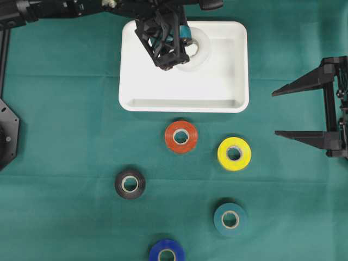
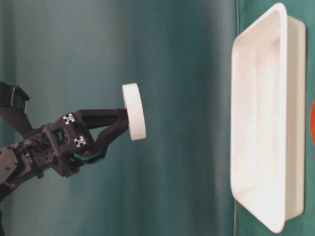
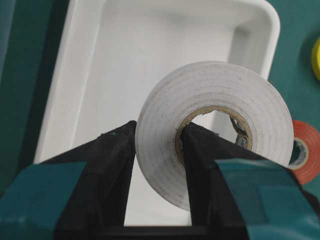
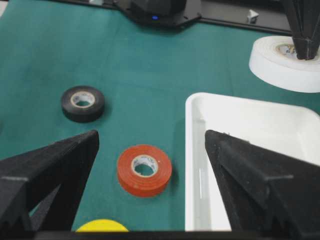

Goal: Pick up the tape from a random location and place it into the white case.

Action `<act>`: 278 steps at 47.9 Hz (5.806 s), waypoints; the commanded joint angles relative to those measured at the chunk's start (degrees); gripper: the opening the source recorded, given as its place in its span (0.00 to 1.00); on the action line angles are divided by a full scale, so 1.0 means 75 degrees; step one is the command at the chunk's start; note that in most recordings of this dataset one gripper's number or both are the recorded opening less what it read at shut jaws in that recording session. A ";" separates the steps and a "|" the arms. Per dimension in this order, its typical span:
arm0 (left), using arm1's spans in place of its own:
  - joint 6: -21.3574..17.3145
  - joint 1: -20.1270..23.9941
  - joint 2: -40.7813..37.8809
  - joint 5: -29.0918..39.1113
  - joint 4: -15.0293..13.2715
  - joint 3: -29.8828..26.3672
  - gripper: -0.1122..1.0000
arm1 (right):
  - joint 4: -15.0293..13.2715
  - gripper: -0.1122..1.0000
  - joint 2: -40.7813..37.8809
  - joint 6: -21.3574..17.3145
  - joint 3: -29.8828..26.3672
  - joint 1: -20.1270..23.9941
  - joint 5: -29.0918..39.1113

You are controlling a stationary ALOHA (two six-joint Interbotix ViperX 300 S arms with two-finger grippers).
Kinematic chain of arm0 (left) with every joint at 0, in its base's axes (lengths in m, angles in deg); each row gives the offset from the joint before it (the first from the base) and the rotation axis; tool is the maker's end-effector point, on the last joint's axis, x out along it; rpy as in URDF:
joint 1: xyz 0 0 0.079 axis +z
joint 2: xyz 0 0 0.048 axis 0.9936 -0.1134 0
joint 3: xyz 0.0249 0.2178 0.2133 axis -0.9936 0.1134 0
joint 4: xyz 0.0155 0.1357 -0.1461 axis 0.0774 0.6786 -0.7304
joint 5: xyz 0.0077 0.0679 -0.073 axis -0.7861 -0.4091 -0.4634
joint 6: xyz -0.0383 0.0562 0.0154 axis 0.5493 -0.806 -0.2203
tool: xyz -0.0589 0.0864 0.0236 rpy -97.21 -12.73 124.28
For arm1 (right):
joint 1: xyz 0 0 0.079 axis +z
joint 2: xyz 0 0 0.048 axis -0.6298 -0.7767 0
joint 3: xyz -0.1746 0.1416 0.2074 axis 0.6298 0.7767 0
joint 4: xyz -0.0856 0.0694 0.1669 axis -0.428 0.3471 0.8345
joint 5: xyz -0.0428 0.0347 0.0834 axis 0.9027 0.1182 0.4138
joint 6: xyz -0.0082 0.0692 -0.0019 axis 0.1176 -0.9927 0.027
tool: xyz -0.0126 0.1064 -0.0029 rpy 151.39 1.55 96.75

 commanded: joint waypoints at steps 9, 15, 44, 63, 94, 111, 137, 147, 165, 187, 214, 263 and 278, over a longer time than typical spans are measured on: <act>-0.0012 0.0023 0.0176 0.0047 0.0012 -0.0105 0.31 | 0.0000 0.92 -0.0012 0.0000 -0.0258 -0.0012 0.0000; -0.0012 0.0023 0.0187 0.0047 0.0000 -0.0094 0.31 | 0.0000 0.92 -0.0023 0.0000 -0.0258 -0.0012 0.0000; -0.0012 0.0023 0.0187 0.0141 0.0000 -0.0082 0.31 | 0.0000 0.92 -0.0023 0.0000 -0.0270 -0.0012 0.0000; -0.0012 0.0023 0.0094 0.0117 0.0000 0.0035 0.31 | 0.0000 0.92 -0.0035 0.0000 -0.0270 -0.0012 0.0000; -0.0012 0.0363 -0.1031 -0.1723 0.0000 0.1172 0.31 | 0.0000 0.92 -0.0070 0.0000 -0.0246 -0.0012 0.0059; -0.0047 0.0598 -0.1500 -0.2250 -0.0012 0.1465 0.31 | 0.0000 0.92 -0.0094 0.0012 -0.0234 -0.0012 0.0059; -0.0094 0.0609 -0.1863 -0.2578 0.0000 0.1535 0.31 | -0.0012 0.92 -0.0117 0.0012 -0.0246 -0.0012 0.0059; -0.0246 0.0621 -0.1875 -0.2578 -0.0047 0.1523 0.31 | 0.0000 0.92 -0.0117 0.0012 -0.0246 -0.0012 0.0059; -0.0246 0.0621 -0.1852 -0.2555 -0.0059 0.1535 0.89 | 0.0000 0.92 -0.0117 0.0012 -0.0246 -0.0012 0.0059; -0.0270 0.0609 -0.1711 -0.2402 -0.0059 0.1512 0.88 | 0.0000 0.92 -0.0117 0.0012 -0.0258 -0.0012 0.0059; -0.0434 0.0434 -0.0328 -0.1477 -0.0012 0.1078 0.88 | 0.0000 0.92 -0.0094 0.0012 -0.0270 -0.0012 0.0070; -0.0563 -0.2109 -0.0258 -0.1523 -0.0059 0.1453 0.87 | 0.0012 0.92 -0.0070 -0.0012 -0.0270 -0.0012 0.0094; -0.0574 -0.2098 0.0352 -0.1547 -0.0047 0.1852 0.87 | 0.0023 0.92 -0.0070 -0.0012 -0.0270 -0.0012 0.0176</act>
